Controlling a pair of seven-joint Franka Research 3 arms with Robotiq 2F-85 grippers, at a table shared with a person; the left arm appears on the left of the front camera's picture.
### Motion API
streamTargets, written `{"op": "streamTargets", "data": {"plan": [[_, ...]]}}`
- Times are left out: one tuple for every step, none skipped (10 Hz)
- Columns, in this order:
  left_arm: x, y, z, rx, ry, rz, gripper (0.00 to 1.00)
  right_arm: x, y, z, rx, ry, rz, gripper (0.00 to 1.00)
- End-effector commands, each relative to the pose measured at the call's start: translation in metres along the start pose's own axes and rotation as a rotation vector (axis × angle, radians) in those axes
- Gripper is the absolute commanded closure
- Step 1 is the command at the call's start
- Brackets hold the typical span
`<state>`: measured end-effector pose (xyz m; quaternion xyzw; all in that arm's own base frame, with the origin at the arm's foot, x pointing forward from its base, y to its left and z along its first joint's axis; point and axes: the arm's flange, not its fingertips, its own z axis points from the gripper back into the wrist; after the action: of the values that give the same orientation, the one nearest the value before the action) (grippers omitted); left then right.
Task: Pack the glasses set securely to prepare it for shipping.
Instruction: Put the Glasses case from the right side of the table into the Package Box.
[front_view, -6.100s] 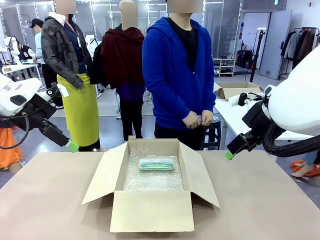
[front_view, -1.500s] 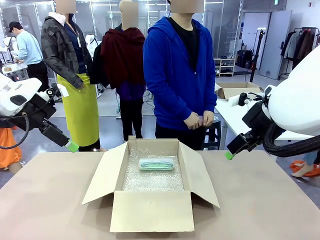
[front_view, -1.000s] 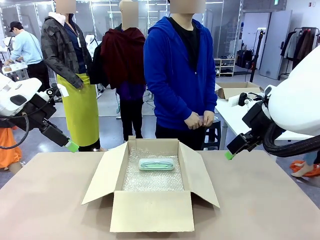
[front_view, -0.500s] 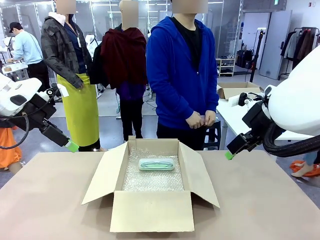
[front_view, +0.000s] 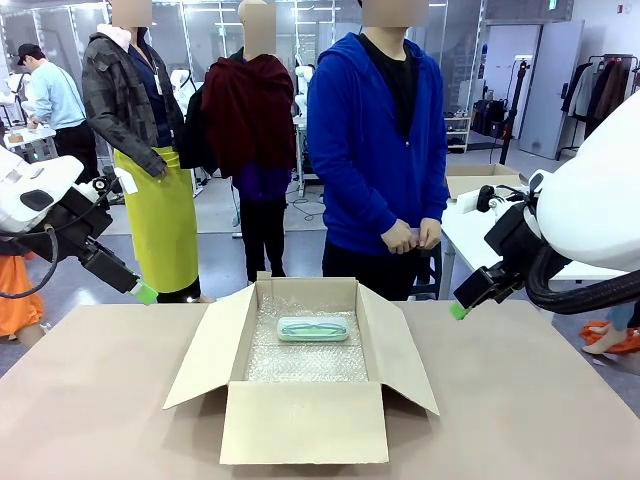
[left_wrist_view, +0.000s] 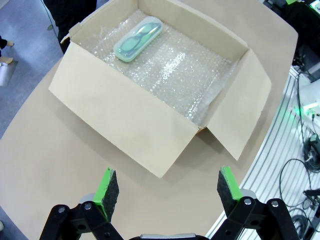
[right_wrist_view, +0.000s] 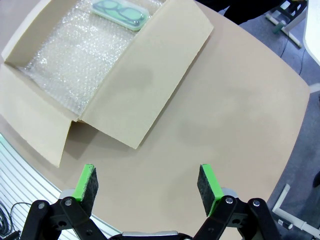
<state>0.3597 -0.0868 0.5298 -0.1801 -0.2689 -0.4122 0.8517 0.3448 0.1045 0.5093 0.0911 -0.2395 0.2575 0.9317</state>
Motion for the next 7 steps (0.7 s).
{"op": "streamTargets", "data": {"plan": [[-0.0010,0.0020,0.0025,-0.016,-0.005,-0.016,0.00,-0.0020,0.0016,0.0000,-0.007,-0.010,-0.001,0.00],[-0.0010,0.0020,0.0025,-0.016,-0.005,-0.016,0.00,-0.0020,0.0016,0.0000,-0.007,-0.010,-0.001,0.00],[-0.0010,0.0020,0.0025,-0.016,-0.005,-0.016,0.00,-0.0020,0.0016,0.0000,-0.007,-0.010,-0.001,0.00],[-0.0010,0.0020,0.0025,-0.016,-0.005,-0.016,0.00,-0.0020,0.0016,0.0000,-0.007,-0.010,-0.001,0.00],[-0.0010,0.0020,0.0025,-0.016,-0.005,-0.016,0.00,-0.0020,0.0016,0.0000,-0.007,-0.010,-0.001,0.00],[-0.0010,0.0020,0.0025,-0.016,-0.005,-0.016,0.00,-0.0020,0.0016,0.0000,-0.007,-0.010,-0.001,0.00],[-0.0010,0.0020,0.0025,-0.016,-0.005,-0.016,0.00,-0.0020,0.0016,0.0000,-0.007,-0.010,-0.001,0.00]]}}
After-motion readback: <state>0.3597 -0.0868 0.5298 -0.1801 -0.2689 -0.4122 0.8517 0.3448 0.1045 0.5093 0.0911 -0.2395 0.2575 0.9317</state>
